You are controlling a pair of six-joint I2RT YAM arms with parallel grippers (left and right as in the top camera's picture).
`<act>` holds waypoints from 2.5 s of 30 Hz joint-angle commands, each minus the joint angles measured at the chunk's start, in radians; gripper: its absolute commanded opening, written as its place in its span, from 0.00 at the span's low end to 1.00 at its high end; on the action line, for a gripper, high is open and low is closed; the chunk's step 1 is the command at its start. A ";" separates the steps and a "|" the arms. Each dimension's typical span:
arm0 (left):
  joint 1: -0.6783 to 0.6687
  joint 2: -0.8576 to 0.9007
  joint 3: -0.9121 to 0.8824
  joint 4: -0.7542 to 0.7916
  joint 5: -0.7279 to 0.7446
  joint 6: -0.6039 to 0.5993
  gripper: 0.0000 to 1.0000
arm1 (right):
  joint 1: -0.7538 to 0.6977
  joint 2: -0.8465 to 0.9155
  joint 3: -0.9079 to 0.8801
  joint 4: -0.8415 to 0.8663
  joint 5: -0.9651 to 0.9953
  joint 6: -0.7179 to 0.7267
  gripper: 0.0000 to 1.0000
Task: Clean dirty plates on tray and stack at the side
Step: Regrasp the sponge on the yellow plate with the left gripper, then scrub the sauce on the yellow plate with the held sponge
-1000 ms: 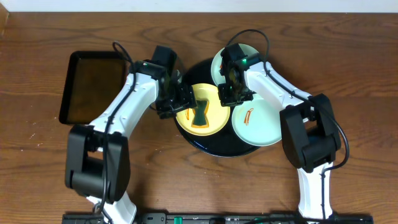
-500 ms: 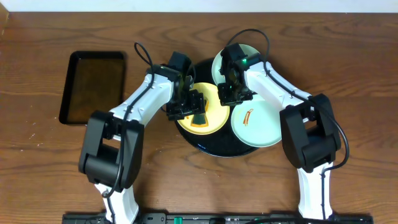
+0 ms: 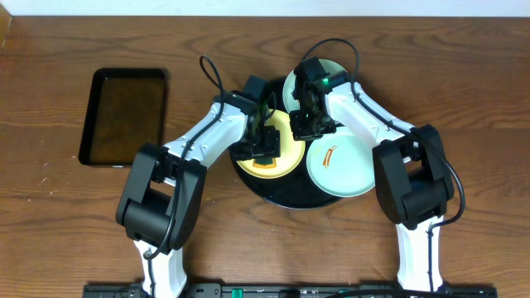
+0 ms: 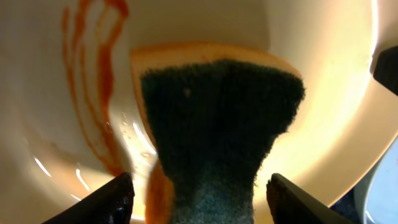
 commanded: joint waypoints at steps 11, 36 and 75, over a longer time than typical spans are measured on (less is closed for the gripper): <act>-0.039 0.005 -0.006 0.045 -0.118 -0.003 0.56 | 0.006 0.006 0.018 0.006 -0.050 0.013 0.01; -0.045 -0.086 -0.004 0.101 -0.039 -0.159 0.07 | 0.006 0.006 0.018 0.006 -0.049 0.013 0.01; -0.029 0.060 -0.011 0.040 -0.533 -0.122 0.08 | 0.006 0.006 0.018 0.003 -0.049 0.021 0.01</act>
